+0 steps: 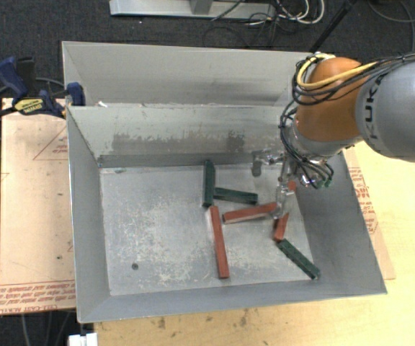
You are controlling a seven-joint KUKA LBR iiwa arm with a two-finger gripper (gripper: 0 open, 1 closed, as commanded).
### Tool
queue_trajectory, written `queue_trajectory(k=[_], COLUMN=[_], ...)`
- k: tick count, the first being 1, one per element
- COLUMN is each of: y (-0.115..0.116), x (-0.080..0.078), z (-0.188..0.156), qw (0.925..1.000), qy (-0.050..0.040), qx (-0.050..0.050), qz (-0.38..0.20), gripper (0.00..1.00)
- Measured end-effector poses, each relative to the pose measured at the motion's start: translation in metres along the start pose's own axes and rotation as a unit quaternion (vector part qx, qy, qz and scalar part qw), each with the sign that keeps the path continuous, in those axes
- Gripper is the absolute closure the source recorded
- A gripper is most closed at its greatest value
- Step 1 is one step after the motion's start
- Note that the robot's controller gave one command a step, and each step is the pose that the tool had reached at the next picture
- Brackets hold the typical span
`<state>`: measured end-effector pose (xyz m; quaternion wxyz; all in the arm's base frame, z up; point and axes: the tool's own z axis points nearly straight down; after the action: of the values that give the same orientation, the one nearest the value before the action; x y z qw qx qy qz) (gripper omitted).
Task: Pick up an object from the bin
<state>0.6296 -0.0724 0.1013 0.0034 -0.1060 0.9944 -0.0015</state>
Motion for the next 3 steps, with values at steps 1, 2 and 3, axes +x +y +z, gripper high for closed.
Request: queue_trajectory(k=[1,2,3], y=[0.08,0.07,0.082], x=[-0.023,-0.023,-0.014], z=[-0.001,0.029,0.029], qw=[0.999,0.9859,0.9699], qy=[0.0006,0.0019,0.0013], qx=[-0.004,-0.002,-0.001], qz=[0.045,0.167,0.244], gripper=[0.0,0.0,0.0])
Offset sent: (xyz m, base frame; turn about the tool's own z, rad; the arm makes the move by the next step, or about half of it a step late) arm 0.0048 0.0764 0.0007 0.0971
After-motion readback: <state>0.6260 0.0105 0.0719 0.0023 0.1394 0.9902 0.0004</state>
